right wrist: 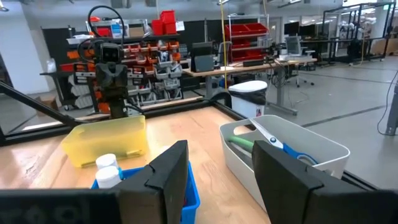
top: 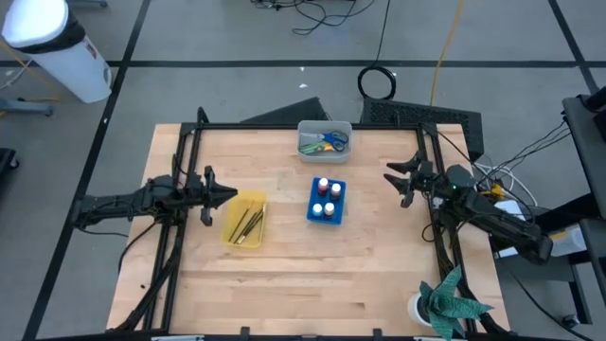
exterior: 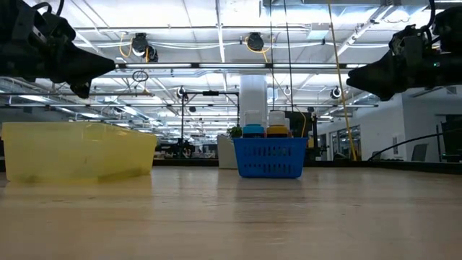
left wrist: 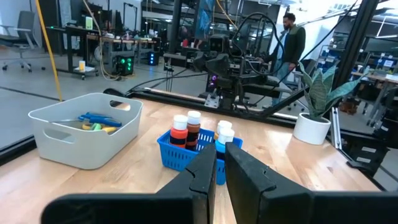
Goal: Pick & Place Paint Supplies
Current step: Return to Home Position
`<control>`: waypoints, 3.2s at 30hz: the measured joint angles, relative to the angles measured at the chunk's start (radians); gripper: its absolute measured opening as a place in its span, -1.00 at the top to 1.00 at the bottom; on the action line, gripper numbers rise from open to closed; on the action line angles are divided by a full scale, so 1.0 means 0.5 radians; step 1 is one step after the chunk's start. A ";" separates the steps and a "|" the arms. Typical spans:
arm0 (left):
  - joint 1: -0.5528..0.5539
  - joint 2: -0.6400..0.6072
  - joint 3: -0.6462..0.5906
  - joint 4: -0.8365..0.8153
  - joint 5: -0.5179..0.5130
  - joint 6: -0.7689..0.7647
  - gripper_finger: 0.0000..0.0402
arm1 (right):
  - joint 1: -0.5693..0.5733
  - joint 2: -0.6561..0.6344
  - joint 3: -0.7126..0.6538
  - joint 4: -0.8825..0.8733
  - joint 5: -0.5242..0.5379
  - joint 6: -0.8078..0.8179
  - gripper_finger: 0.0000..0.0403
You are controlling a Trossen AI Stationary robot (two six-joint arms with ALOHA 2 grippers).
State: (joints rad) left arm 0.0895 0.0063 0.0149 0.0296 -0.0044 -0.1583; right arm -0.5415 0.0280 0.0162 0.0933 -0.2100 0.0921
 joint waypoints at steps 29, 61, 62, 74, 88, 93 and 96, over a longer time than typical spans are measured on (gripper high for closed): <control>0.000 0.000 0.001 -0.005 -0.002 0.002 0.79 | 0.000 0.000 -0.003 0.002 -0.002 0.000 0.19; 0.000 0.000 0.001 -0.005 -0.003 0.001 0.79 | 0.000 0.001 -0.005 0.002 -0.002 0.000 0.17; 0.000 0.000 0.001 -0.005 -0.003 0.001 0.79 | 0.000 0.001 -0.005 0.002 -0.002 0.000 0.17; 0.000 0.000 0.001 -0.005 -0.003 0.001 0.79 | 0.000 0.001 -0.005 0.002 -0.002 0.000 0.17; 0.000 0.000 0.001 -0.005 -0.003 0.001 0.79 | 0.000 0.001 -0.005 0.002 -0.002 0.000 0.18; 0.001 0.000 0.001 -0.005 -0.003 0.001 0.79 | 0.001 0.001 -0.005 0.002 -0.002 0.000 0.17; 0.000 0.000 0.001 -0.005 -0.003 0.001 0.79 | 0.000 0.001 -0.005 0.002 -0.002 0.000 0.18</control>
State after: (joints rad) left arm 0.0895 0.0063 0.0154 0.0273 -0.0058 -0.1577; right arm -0.5414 0.0284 0.0139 0.0944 -0.2110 0.0921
